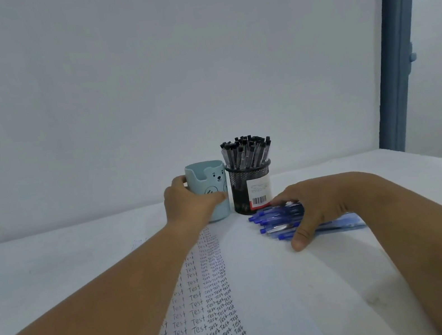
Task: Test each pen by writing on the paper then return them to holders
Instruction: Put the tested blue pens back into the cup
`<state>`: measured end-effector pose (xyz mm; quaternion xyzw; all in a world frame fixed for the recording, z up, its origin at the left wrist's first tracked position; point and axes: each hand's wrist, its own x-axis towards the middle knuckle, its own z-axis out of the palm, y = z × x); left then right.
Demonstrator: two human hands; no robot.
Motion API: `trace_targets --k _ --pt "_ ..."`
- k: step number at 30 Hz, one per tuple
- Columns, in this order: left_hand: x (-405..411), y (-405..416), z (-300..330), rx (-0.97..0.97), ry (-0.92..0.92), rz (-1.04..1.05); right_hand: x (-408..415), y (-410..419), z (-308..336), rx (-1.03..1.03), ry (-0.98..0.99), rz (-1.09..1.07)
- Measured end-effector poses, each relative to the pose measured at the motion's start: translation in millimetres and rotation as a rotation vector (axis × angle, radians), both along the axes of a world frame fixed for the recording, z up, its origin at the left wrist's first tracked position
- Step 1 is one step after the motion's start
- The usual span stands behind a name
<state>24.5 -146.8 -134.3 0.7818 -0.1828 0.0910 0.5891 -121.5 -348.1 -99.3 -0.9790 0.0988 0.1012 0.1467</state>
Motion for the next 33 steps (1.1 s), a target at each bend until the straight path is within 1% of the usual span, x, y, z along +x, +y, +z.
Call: trace_targets --k 3,6,9,13,19,22,28,33 --pt "-1 7 10 -0.042 -0.007 -0.001 1 -2 -3 0.017 -0.043 0.001" --pt "-9 16 15 -0.041 -0.018 -0.042 1 -1 -7 0.081 -0.103 -0.014" --pt "-26 29 10 -0.047 -0.048 -0.083 -2 -1 -10 0.125 -0.137 -0.014" --pt "-47 42 1 -0.114 -0.02 -0.134 -1 -2 -12 0.121 -0.158 -0.026" --pt "-58 51 5 -0.067 -0.099 -0.183 -2 -1 -14 0.14 -0.183 -0.007" --pt "-61 55 0 -0.027 -0.104 -0.203 -4 3 -13 0.137 -0.207 0.014" --pt "-62 57 -2 -0.017 -0.11 -0.203 -8 9 -11 0.173 -0.192 0.054" --pt "-64 56 -2 -0.026 -0.121 -0.207 -7 11 -9 0.155 -0.189 0.069"
